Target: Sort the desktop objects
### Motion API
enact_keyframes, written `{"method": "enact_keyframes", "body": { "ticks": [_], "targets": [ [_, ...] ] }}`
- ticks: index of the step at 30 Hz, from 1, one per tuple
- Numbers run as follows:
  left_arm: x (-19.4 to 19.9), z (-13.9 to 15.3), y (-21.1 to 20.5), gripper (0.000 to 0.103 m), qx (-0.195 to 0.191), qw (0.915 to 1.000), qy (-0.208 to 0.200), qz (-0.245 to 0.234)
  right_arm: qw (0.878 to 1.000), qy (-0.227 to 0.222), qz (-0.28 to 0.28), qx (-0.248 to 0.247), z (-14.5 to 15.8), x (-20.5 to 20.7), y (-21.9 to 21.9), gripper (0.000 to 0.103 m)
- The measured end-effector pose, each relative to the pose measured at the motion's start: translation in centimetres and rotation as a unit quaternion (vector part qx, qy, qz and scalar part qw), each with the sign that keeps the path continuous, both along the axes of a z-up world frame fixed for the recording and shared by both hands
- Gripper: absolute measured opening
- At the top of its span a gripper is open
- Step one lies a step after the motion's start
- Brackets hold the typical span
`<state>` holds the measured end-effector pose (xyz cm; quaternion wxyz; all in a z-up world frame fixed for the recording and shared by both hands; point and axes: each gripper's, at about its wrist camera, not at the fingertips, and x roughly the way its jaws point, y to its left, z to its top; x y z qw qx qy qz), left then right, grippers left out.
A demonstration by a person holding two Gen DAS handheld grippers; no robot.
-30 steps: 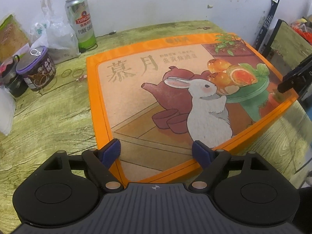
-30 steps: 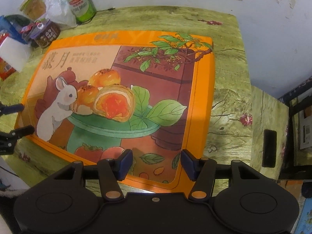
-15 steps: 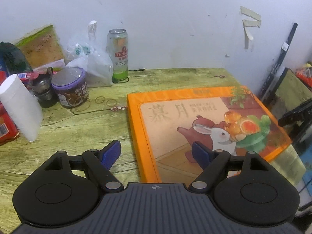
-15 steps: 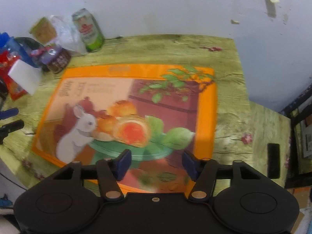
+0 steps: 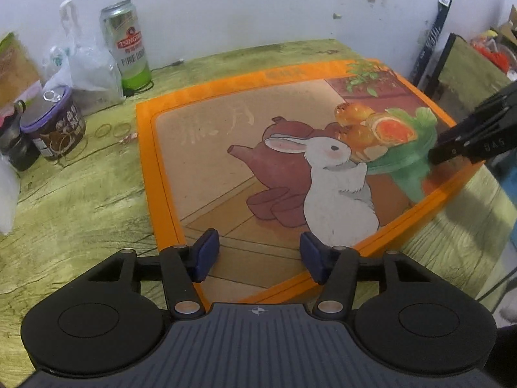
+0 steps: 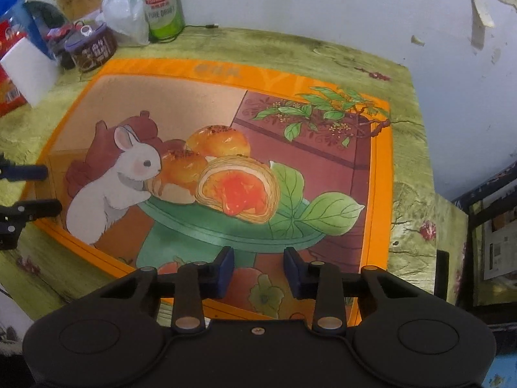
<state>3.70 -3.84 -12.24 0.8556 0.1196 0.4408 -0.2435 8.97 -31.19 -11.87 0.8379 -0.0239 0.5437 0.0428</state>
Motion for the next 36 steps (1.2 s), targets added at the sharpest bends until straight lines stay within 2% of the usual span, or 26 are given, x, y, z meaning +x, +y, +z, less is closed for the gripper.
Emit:
{"method": "enact_keyframes", "body": {
  "ticks": [4,6,8,10,14,17,20,25,27,29,31,34,36],
  "targets": [
    [0.4,0.6,-0.1,0.058,-0.004,0.9998,0.014,0.011,1.000,0.010,-0.002,0.014,0.2,0.3,-0.4,0.033],
    [1.1,1.8,0.1,0.057,-0.027,0.9992,0.018,0.023,0.999,0.019,-0.008,0.032,0.7,0.8,-1.1,0.029],
    [2.1,3.1,0.3,0.058,-0.046,0.9985,0.003,0.030,0.999,0.006,-0.020,0.045,1.6,1.0,-2.3,0.029],
    [4.0,3.7,-0.2,0.058,-0.039,0.9987,-0.013,0.032,0.999,-0.013,-0.026,0.042,2.4,1.8,-3.3,0.029],
    [8.9,2.8,-2.4,0.058,-0.017,0.9983,-0.035,0.043,0.998,-0.038,-0.028,0.029,2.4,5.7,-4.8,0.029],
    [12.1,1.1,-3.2,0.058,-0.006,0.9978,-0.020,0.063,0.999,-0.043,-0.014,0.019,1.5,8.6,-4.8,0.029],
    [12.6,-0.3,-3.5,0.061,0.005,0.9978,-0.025,0.061,0.999,-0.029,-0.003,0.016,-0.1,10.4,-4.6,0.030],
    [12.7,-0.1,-3.3,0.061,-0.005,0.9976,-0.023,0.064,1.000,-0.026,0.012,0.014,-0.7,10.5,-4.5,0.030],
    [13.2,0.6,-3.0,0.059,-0.023,0.9971,-0.022,0.069,1.000,-0.015,0.010,0.023,-0.3,11.0,-4.8,0.030],
    [13.9,1.4,-3.0,0.061,-0.038,0.9960,-0.038,0.071,0.999,-0.018,0.004,0.036,0.2,11.6,-5.1,0.030],
    [15.2,1.4,-3.3,0.061,-0.026,0.9960,-0.045,0.072,0.999,-0.027,0.003,0.035,0.4,12.6,-5.1,0.030],
    [16.4,-0.1,-3.6,0.063,-0.010,0.9965,-0.032,0.077,0.999,-0.028,0.002,0.035,-0.2,14.0,-4.8,0.030],
    [15.9,-0.3,-3.5,0.064,-0.005,0.9965,-0.047,0.069,0.999,-0.032,0.008,0.028,-0.4,14.3,-4.3,0.033]
  ]
}}
